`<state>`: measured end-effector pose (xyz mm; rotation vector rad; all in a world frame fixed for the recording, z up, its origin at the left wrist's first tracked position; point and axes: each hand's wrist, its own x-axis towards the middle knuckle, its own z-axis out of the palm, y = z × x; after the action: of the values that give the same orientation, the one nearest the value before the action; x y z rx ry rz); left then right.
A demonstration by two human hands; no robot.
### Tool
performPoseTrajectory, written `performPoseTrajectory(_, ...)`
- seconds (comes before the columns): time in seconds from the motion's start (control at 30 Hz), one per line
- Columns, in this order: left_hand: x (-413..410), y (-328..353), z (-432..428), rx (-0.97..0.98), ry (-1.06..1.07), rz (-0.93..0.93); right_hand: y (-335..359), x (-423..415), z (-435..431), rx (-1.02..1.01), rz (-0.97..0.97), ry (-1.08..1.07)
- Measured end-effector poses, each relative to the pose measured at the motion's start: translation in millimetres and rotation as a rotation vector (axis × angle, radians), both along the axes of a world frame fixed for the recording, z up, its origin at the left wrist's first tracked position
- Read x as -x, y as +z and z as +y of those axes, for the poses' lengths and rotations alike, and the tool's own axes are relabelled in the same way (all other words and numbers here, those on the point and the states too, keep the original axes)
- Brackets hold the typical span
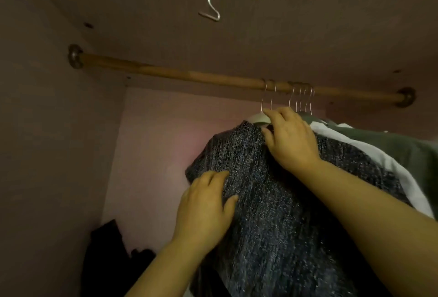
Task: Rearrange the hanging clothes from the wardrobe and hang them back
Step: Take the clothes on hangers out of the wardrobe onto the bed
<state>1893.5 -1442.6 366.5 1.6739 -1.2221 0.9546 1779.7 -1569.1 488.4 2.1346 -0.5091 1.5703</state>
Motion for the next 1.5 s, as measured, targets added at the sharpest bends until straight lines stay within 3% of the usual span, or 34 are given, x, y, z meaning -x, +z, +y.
performPoseTrajectory(0.13,-12,10,-5,0.007,0.032,-0.005,13,-7,-23,-0.004,-0.096,-0.039)
performPoseTrajectory(0.33,-12,30,-5,0.036,0.046,-0.020,33,-4,-44,0.178,0.019,-0.178)
performPoseTrajectory(0.57,18,65,8,0.197,0.054,-0.086,36,17,-23,0.197,-0.143,0.142)
performPoseTrajectory(0.7,40,63,18,0.316,0.074,-0.116,-6,30,4,0.184,-0.089,0.236)
performPoseTrajectory(0.87,57,1,31,0.194,0.132,-0.057,-90,46,34,0.196,-0.008,0.356)
performPoseTrajectory(1.03,78,-87,54,0.045,0.112,0.114,-169,65,51,0.079,0.081,0.459)
performPoseTrajectory(1.27,132,-180,85,-0.124,0.004,0.257,-273,126,79,-0.138,0.227,0.373)
performPoseTrajectory(1.5,199,-247,131,-0.294,-0.181,0.238,-354,221,147,-0.323,0.242,0.199)
